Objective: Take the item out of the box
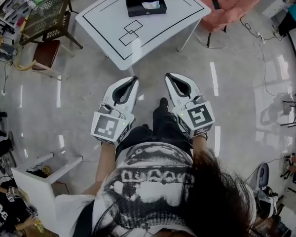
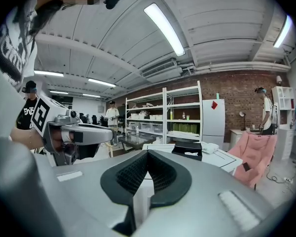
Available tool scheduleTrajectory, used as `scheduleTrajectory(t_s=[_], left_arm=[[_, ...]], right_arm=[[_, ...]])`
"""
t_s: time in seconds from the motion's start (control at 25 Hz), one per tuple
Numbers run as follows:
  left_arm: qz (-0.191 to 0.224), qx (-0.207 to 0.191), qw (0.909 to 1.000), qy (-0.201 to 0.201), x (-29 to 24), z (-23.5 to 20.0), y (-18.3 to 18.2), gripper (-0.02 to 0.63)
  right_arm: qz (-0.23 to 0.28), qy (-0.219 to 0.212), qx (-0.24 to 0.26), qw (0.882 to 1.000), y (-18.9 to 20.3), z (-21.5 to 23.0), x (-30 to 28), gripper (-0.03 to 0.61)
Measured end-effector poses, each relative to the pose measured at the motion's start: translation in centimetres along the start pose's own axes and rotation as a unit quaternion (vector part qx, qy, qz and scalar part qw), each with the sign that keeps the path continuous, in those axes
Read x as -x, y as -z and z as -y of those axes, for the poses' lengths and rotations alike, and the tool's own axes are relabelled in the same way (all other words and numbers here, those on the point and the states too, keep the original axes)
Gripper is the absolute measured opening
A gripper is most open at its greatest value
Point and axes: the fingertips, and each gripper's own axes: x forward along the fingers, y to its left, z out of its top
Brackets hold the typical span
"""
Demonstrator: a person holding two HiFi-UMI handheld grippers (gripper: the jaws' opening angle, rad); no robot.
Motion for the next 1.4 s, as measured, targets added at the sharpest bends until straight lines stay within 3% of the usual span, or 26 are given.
scheduleTrajectory(t_s=[0.76,1.08,1.4], left_arm=[[-0.009,-0.010,0.9991,-0.041,-20.3,-2.9,-2.7,0.000],[-0.020,-0.021,0.9976,-0.063,-25.1,-3.2,-2.8,0.000],[-0.048,-0.025,0.9947,-0.088,-26.6,-4.0,-1.8,0.000]], right_arm=[[0.009,-0.063,0.000,0.998,-1.4,18.6,-8.9,-0.002],[0.016,-0.088,-0.006,0.996,-1.2,23.3,-10.9,-0.002],[0.011,-0.108,-0.020,0.994,-0.2,25.0,-12.5,-0.002]])
